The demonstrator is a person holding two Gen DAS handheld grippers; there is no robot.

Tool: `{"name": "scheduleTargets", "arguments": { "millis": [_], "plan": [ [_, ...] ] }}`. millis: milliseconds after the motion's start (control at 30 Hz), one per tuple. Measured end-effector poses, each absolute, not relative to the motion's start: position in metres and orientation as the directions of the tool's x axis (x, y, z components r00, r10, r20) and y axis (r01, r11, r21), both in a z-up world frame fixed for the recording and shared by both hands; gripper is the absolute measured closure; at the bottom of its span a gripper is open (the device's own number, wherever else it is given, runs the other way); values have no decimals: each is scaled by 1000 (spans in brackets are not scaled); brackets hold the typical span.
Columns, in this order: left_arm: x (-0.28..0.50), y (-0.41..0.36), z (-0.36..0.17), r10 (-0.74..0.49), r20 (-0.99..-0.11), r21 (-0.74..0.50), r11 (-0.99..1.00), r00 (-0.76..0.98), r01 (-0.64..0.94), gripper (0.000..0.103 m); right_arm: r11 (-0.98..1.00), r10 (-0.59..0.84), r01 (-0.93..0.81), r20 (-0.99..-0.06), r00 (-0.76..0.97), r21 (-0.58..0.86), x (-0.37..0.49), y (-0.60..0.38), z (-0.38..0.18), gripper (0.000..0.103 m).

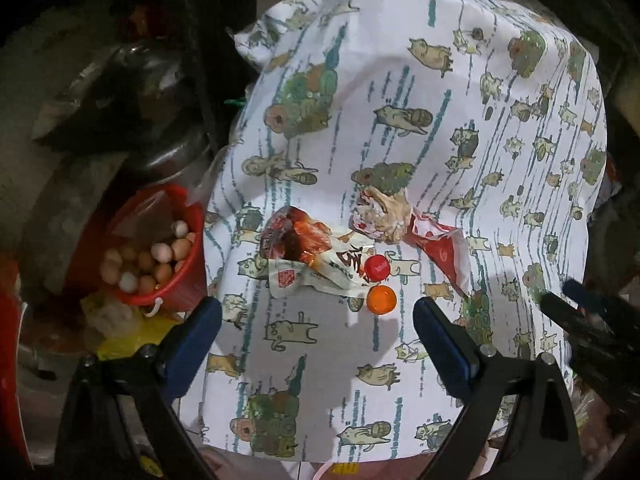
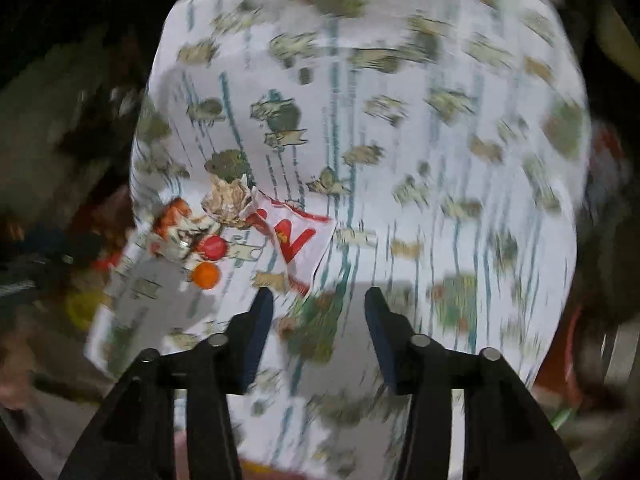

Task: Collect trash
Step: 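Grasp the red-and-white wrapper with the right tool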

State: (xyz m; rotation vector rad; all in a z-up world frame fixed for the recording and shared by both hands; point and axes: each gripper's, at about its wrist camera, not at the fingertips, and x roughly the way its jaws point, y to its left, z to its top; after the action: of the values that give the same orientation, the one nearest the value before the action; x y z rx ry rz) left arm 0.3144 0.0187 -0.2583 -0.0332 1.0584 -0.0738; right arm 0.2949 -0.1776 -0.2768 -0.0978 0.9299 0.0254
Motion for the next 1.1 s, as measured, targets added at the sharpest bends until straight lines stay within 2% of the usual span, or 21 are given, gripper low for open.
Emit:
{"name": "scheduleTargets", "arguments": {
  "millis": [67, 133, 300, 500, 533, 567, 633, 767, 900, 967, 1100],
  "plan": [
    [318, 18, -262, -83, -879, -75, 997, 469, 37, 7, 995, -50, -46, -832, 552, -90, 311, -179, -293, 53],
    [322, 18, -267, -91, -888, -83, 996, 451, 36, 7, 997, 12, -71, -857, 516, -30, 323, -177, -303, 53],
    [330, 24, -284, -19, -907, -37, 999, 420, -36, 7, 998, 26, -56, -877, 481, -1, 351, -160, -326, 53],
    [332, 19, -293, -22, -919, -31, 999, 394, -18, 7, 1000, -24, 4, -907, 421, -25, 379, -144, -359, 53],
    [332, 19, -293, -26, -918, -31, 999, 396, -6, 7, 999, -47, 11, -907, 419, -46, 381, -142, -362, 60],
    [332, 17, -292, -29, -916, -29, 1000, 399, 5, 7, 995, -98, 33, -902, 420, -93, 383, -140, -364, 80],
    [334, 14, -291, -24, -913, -18, 1000, 407, 20, 7, 993, -113, 60, -896, 429, -97, 381, -140, -361, 98],
    [344, 5, -298, -96, -929, -84, 995, 357, 51, 7, 997, 25, 46, -871, 491, 55, 365, -148, -333, 99],
    [357, -1, -325, -237, -946, -236, 971, 221, 32, 7, 997, 62, 6, -826, 560, 79, 339, -156, -301, 99],
    [362, -10, -337, -248, -952, -244, 969, 180, 44, 9, 995, 85, -12, -819, 568, 94, 329, -163, -293, 99],
    [374, -31, -350, -178, -969, -164, 982, 173, 93, 21, 995, 92, -13, -818, 568, 103, 313, -173, -285, 99]
  ]
}}
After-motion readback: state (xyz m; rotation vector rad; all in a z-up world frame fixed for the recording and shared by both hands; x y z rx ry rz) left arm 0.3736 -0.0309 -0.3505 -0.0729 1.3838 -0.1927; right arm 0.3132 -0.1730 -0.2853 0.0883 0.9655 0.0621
